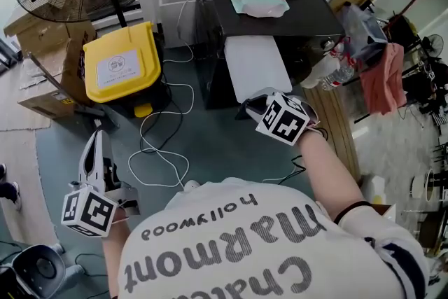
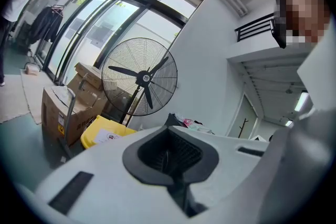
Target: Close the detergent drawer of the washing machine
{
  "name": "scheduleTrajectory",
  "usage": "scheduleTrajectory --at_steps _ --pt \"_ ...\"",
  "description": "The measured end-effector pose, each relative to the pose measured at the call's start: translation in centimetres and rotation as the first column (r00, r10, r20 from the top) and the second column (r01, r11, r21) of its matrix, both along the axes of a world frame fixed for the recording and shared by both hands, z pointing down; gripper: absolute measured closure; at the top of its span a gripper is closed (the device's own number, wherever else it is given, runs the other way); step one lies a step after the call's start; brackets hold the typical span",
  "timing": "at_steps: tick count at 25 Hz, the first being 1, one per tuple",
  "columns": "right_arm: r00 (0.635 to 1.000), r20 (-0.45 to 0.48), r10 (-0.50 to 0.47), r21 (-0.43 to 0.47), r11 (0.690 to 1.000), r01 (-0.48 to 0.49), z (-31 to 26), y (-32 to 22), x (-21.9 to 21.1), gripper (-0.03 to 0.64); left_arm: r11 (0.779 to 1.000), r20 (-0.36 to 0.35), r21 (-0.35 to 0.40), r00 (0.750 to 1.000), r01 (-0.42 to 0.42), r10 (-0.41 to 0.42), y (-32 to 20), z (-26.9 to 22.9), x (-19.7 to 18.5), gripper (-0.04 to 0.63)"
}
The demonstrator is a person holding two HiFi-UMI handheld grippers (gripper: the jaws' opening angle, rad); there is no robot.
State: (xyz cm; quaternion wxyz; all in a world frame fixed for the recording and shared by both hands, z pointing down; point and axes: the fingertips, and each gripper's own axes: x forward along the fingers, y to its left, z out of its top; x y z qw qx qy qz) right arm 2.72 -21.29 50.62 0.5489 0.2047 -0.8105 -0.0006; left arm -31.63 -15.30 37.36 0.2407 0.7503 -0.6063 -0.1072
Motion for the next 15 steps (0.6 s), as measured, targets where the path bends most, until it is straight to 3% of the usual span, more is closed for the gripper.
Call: scheduleTrajectory --at_steps 8,15 --pt "1.000 -0.006 0.018 0.051 0.999 -0.017 -1.0 -1.5 0.7 0.546 1.000 0.008 0.001 1.000 0.013 -0.013 0.6 -0.4 0.3 0.588" --pt "1.000 -0.016 0.008 0.039 0.999 -0.008 -1.1 -1.9 0.7 0.546 1.000 0.006 0.003 1.000 0.028 -0.028 1.1 -0.6 0.2 0.588"
